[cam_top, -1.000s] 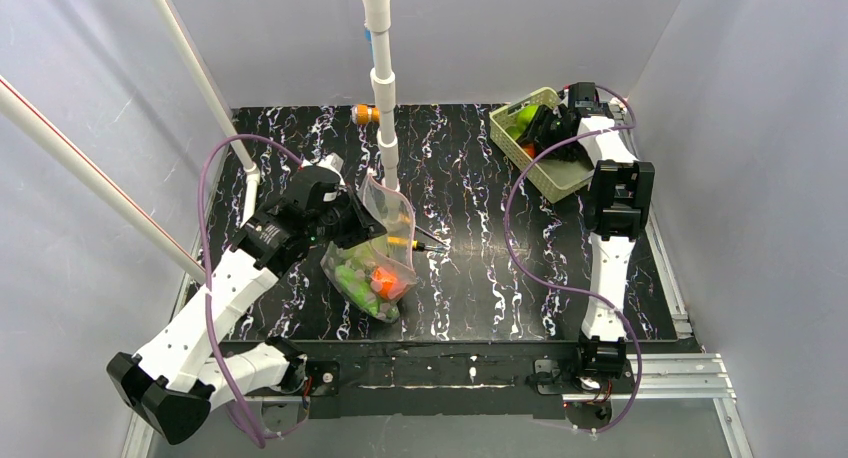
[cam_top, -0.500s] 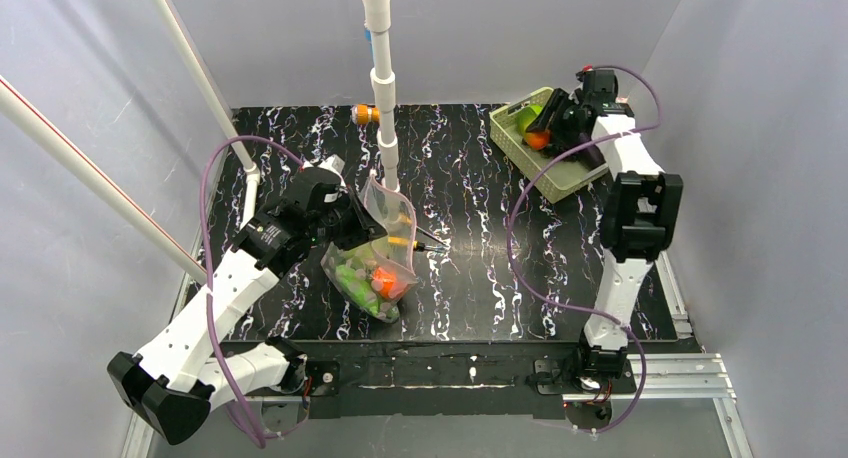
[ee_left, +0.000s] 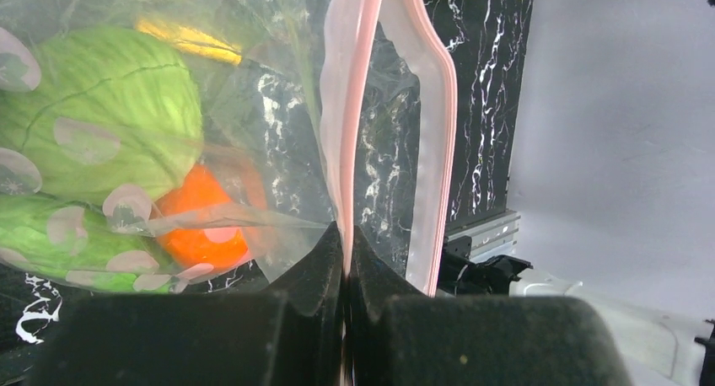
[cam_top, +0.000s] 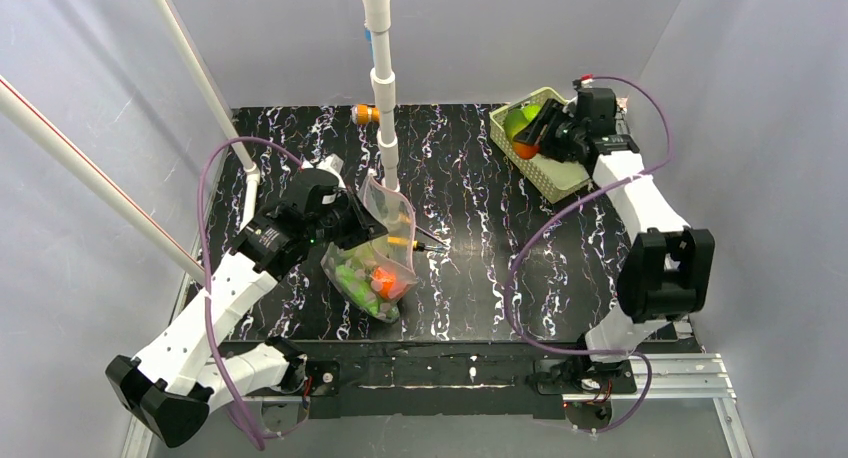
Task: Place the food in the zip-top bag and seal the zipper
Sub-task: Pick up the fake fruit from the bin, then place the fake fruit in the zipper food storage bag.
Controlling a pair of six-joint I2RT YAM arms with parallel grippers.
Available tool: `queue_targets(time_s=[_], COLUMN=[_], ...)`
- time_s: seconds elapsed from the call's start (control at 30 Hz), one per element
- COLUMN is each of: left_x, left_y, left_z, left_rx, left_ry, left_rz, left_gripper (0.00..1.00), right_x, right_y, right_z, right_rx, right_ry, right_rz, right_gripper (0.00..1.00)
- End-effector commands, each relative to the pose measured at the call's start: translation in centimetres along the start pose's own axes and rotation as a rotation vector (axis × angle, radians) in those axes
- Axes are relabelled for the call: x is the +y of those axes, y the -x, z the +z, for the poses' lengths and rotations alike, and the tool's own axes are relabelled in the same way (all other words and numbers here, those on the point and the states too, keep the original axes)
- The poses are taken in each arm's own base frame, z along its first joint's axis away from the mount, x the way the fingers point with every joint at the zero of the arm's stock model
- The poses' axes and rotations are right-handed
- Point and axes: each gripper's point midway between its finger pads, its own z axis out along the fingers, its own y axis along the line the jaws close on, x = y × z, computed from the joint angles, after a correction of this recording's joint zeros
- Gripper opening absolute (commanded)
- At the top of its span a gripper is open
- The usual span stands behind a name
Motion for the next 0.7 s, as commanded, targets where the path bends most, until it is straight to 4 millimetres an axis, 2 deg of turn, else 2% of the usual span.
queue_targets(time_s=[0.0, 0.07, 0.17, 0.33, 0.4, 0.53, 0.67], left_x=[-0.9, -1.0, -0.9, -0.6, -0.5, -0.5, -0.4], left_y=[0.6, 0.7, 0.7, 0.9, 0.9, 0.6, 0.5], left_z=[-1.0, -1.2, -1.6, -2.3, -2.4, -2.2, -2.1], left_rx=[-0.038, -0.049, -0.075, -0.130, -0.136, -0.119, -0.119], left_ry=[-0.050, -0.059, -0.076, -0.105, -0.109, -0.105, -0.112], left_rz=[0.001, -0.003, -0.019, -0.047, -0.054, -0.049, -0.071], left_gripper=[0.00, 0.00, 0.00, 0.00, 0.00, 0.00, 0.00], right_x=[8.9, 11.5, 16.4, 21.3, 22.2, 22.5, 22.6], right_y=[-1.5, -3.5, -7.9, -13.7, -16.1, -20.2, -21.3], right_z=[-6.5, -8.6, -13.1, -17.5, -18.4, -19.3, -19.2], right_rx=[-0.052, -0.020, 0.083, 0.224, 0.285, 0.350, 0.314], right_ry=[0.240, 0.318, 0.458, 0.558, 0.543, 0.450, 0.398], right_rz=[-0.101, -0.118, -0.137, -0.122, -0.144, -0.244, -0.234], right_gripper=[0.01, 0.01, 0.01, 0.01, 0.01, 0.01, 0.01])
